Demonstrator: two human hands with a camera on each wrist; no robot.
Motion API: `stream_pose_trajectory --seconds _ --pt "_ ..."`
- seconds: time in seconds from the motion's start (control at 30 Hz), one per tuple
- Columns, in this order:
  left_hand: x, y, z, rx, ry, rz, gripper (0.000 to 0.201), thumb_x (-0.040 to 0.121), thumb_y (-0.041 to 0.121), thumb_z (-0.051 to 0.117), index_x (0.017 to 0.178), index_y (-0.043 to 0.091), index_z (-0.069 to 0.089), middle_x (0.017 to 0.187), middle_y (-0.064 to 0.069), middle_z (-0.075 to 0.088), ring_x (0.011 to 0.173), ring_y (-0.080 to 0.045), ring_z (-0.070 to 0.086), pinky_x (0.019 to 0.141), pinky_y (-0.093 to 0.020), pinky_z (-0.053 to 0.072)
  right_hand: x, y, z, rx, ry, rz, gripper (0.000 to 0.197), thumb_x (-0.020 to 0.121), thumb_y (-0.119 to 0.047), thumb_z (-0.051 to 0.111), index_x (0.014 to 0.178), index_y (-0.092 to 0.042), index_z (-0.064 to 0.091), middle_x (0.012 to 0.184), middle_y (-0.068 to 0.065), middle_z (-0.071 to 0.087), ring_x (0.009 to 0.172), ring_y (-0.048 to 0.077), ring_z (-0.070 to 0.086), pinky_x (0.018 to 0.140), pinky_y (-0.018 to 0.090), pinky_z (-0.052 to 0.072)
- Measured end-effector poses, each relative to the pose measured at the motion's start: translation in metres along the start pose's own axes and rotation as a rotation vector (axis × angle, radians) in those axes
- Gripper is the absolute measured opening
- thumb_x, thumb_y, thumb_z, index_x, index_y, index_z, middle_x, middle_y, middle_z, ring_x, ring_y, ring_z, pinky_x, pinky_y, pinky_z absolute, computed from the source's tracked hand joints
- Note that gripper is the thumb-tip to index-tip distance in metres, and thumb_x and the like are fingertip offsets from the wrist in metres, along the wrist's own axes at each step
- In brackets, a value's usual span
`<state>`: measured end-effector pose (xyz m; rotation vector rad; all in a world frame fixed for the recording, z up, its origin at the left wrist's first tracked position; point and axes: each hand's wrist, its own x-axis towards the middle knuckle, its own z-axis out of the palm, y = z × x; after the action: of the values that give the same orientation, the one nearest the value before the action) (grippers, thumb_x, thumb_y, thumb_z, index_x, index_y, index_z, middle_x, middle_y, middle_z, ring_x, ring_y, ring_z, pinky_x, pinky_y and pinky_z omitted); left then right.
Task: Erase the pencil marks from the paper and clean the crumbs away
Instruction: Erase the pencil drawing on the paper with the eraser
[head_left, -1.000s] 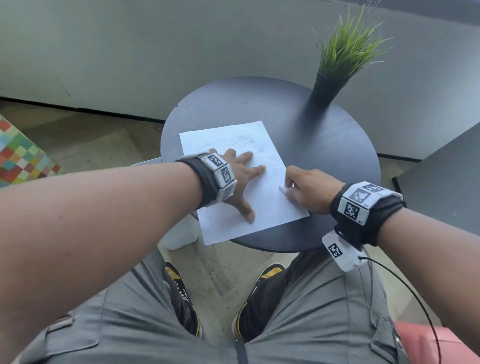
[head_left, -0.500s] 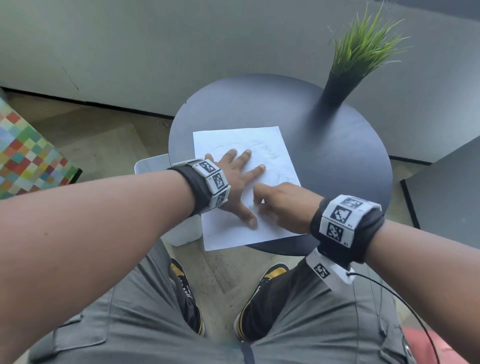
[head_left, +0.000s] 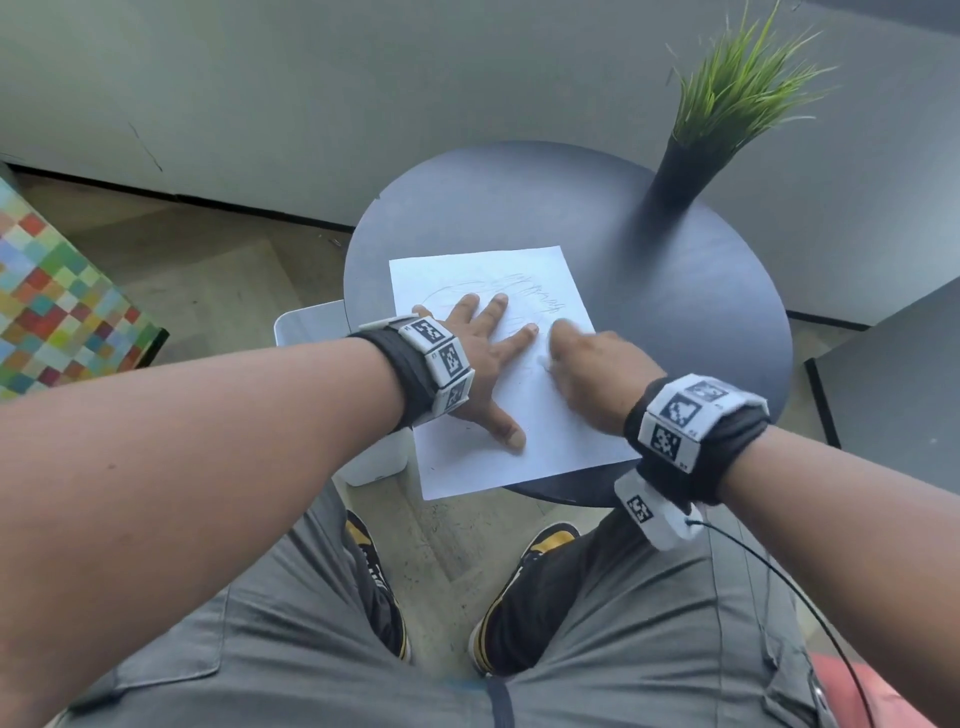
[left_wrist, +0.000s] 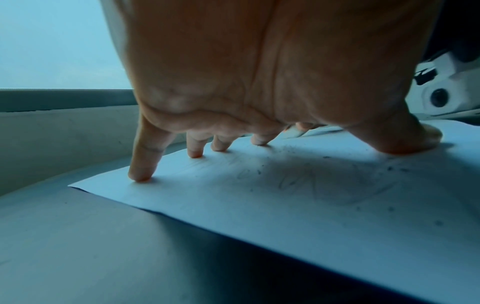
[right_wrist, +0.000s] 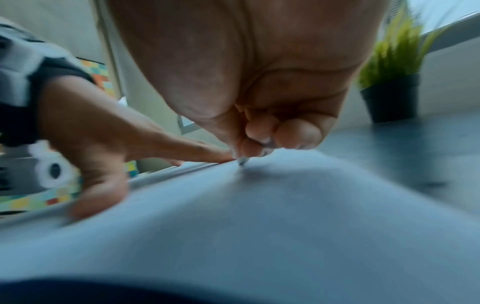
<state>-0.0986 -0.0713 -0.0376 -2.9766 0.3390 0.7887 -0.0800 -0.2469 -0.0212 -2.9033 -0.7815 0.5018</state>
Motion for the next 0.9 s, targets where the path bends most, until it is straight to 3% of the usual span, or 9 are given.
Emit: stream_pose_trajectory --seconds 0.1,0.23,0.27,0.4,0.57,0.67,0.73,0.83,0.9 --pt "-0.002 0.002 -0.001 -0.002 -0.009 -0.005 0.139 0.05 0.098 0.055 0.154 0.04 -0.017 0.163 -0.003 -0.025 0.151 -0.035 -0.014 0.108 -0.076 0.015 -0.015 -0.018 0.012 0.012 -0.164 -0.253 0.019 0.093 -0.018 0.053 0.111 -0.015 0.047 0.089 0.002 0.054 0.09 0.031 0.059 0.067 0.034 0.041" --pt "-0.002 0.002 0.003 -0.003 0.007 -0.009 0.139 0.047 0.1 0.052 0.153 0.042 -0.018 0.163 -0.002 -0.025 0.151 -0.034 -0.014 0.106 -0.078 0.015 0.005 0.013 -0.003 0.06 -0.014 0.106 0.019 0.096 -0.033 0.043 0.108 -0.018 0.046 0.101 0.013 0.059 0.083 0.034 0.056 0.076 0.038 0.05" --pt "-0.003 0.002 0.002 -0.004 0.007 -0.012 0.139 0.047 0.101 0.051 0.153 0.042 -0.018 0.163 -0.002 -0.025 0.151 -0.034 -0.014 0.106 -0.078 0.015 0.004 0.012 -0.003 0.053 0.005 0.126 0.02 0.096 -0.033 0.041 0.109 -0.017 0.043 0.1 0.013 0.058 0.082 0.035 0.055 0.074 0.038 0.049" --pt "-0.006 0.005 0.0 -0.011 0.004 -0.022 0.14 0.047 0.1 0.053 0.154 0.041 -0.016 0.164 -0.002 -0.024 0.151 -0.035 -0.013 0.105 -0.079 0.016 -0.009 -0.015 0.009 0.031 -0.117 -0.183 0.02 0.096 -0.024 0.045 0.115 -0.018 0.047 0.1 0.013 0.061 0.089 0.034 0.056 0.07 0.037 0.045" --pt "-0.013 0.0 -0.003 0.056 0.017 0.006 0.129 0.051 0.1 0.05 0.153 0.047 -0.008 0.166 -0.004 -0.011 0.149 -0.035 0.002 0.106 -0.069 0.024 0.004 0.032 -0.01 0.115 -0.054 0.115 0.021 0.093 -0.047 0.048 0.096 -0.026 0.05 0.093 0.006 0.063 0.08 0.028 0.06 0.076 0.04 0.054" --pt "-0.013 -0.009 -0.009 0.11 0.064 0.068 0.116 0.052 0.099 0.051 0.148 0.053 0.006 0.16 -0.004 0.015 0.14 -0.033 0.021 0.099 -0.056 0.034 0.007 0.046 -0.012 0.073 0.003 0.158 0.02 0.095 -0.043 0.046 0.093 -0.023 0.048 0.092 0.006 0.062 0.079 0.027 0.059 0.075 0.04 0.054" --pt "-0.013 -0.01 -0.008 0.108 0.089 0.078 0.114 0.049 0.098 0.054 0.146 0.052 0.013 0.154 -0.004 0.022 0.138 -0.032 0.023 0.101 -0.054 0.035 0.004 0.038 -0.009 0.066 0.013 0.14 0.018 0.095 -0.039 0.044 0.096 -0.021 0.047 0.095 0.007 0.062 0.081 0.03 0.059 0.076 0.04 0.053" --pt "-0.014 -0.006 -0.004 0.061 0.06 0.094 0.12 0.051 0.093 0.062 0.149 0.042 0.016 0.163 -0.004 0.003 0.15 -0.031 0.003 0.112 -0.062 0.022 -0.005 0.007 0.007 0.057 -0.053 -0.035 0.02 0.097 -0.034 0.041 0.107 -0.018 0.045 0.094 0.009 0.06 0.085 0.034 0.057 0.077 0.042 0.05" --pt "-0.014 -0.005 -0.002 0.038 0.024 0.096 0.125 0.054 0.09 0.064 0.153 0.04 0.008 0.166 0.001 -0.011 0.152 -0.029 -0.008 0.113 -0.067 0.018 -0.011 -0.005 0.013 0.04 -0.088 -0.211 0.019 0.098 -0.036 0.044 0.108 -0.02 0.047 0.086 0.003 0.059 0.082 0.03 0.055 0.074 0.038 0.048"
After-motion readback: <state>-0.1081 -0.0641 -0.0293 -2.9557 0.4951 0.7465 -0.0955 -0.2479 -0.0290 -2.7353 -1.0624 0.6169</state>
